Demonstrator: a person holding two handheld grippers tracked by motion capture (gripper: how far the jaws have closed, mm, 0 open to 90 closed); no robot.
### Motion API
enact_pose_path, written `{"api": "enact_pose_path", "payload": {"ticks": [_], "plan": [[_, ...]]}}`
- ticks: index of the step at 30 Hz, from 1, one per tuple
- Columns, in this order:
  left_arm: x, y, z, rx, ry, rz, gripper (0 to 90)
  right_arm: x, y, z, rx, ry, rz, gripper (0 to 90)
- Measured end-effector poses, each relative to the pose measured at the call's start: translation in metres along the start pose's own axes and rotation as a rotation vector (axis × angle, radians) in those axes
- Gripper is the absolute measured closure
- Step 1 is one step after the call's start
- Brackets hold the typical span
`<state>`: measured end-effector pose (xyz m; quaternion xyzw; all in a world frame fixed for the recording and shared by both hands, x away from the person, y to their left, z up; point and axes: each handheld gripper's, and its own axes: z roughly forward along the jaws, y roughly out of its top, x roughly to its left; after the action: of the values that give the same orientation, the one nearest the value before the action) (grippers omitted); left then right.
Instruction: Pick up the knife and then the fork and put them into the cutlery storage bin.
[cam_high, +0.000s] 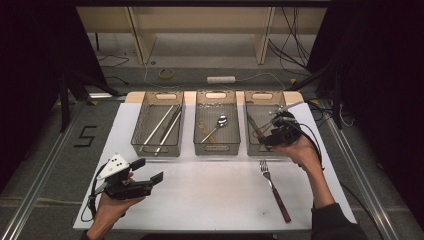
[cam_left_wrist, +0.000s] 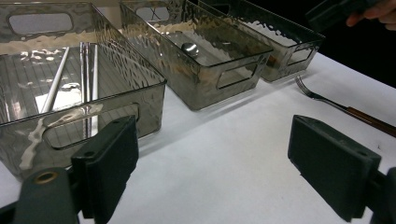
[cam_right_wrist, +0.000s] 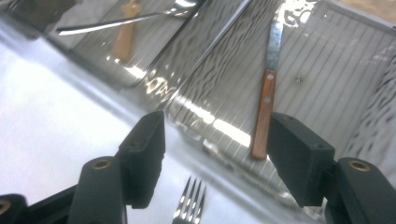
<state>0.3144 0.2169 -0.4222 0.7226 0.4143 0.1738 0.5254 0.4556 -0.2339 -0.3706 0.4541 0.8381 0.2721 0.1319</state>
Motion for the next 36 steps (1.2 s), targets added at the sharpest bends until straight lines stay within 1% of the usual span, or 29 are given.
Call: {"api": "enact_pose_path", "payload": {"ticks": [3,5,9,12,14,16,18,22,29,32,34,36], "plan": [[0.001,0.0,0.0,-0.001,0.001,0.0,16.0,0.009,-0.013,-0.008,-0.01,0.005,-0.015,38.3],[0.001,0.0,-0.001,-0.003,0.002,0.0,16.0,0.016,-0.024,-0.011,-0.022,0.005,-0.036,38.3],[0.001,0.0,0.0,-0.002,0.003,-0.001,16.0,0.026,-0.043,-0.014,-0.028,0.016,-0.04,38.6],[0.0,0.0,0.0,-0.002,0.001,0.003,16.0,0.032,-0.053,-0.013,0.005,0.013,-0.055,38.2],[0.0,0.0,0.0,-0.002,0.001,0.002,16.0,0.033,-0.058,-0.014,0.006,0.019,-0.053,37.6],[0.0,0.0,0.0,-0.001,0.0,0.002,15.9,0.034,-0.061,-0.014,0.026,0.022,-0.049,35.8],[0.0,0.0,-0.001,-0.002,0.0,0.003,15.9,0.035,-0.064,-0.015,0.03,0.025,-0.048,35.4],[0.001,0.0,-0.001,-0.004,0.002,0.003,15.9,0.038,-0.07,-0.017,0.056,0.037,-0.055,35.1],[0.0,0.0,-0.001,-0.003,0.003,0.003,15.9,0.041,-0.085,-0.017,0.109,0.031,-0.059,41.3],[0.0,0.0,-0.001,-0.002,0.003,0.004,15.9,0.042,-0.093,-0.014,0.131,0.029,-0.049,43.8],[0.0,0.0,-0.001,-0.003,0.003,0.004,15.9,0.042,-0.098,-0.012,0.149,0.013,-0.044,44.7],[0.0,0.0,-0.001,-0.002,0.003,0.004,15.9,0.042,-0.103,-0.01,0.162,0.016,-0.042,46.0]]}}
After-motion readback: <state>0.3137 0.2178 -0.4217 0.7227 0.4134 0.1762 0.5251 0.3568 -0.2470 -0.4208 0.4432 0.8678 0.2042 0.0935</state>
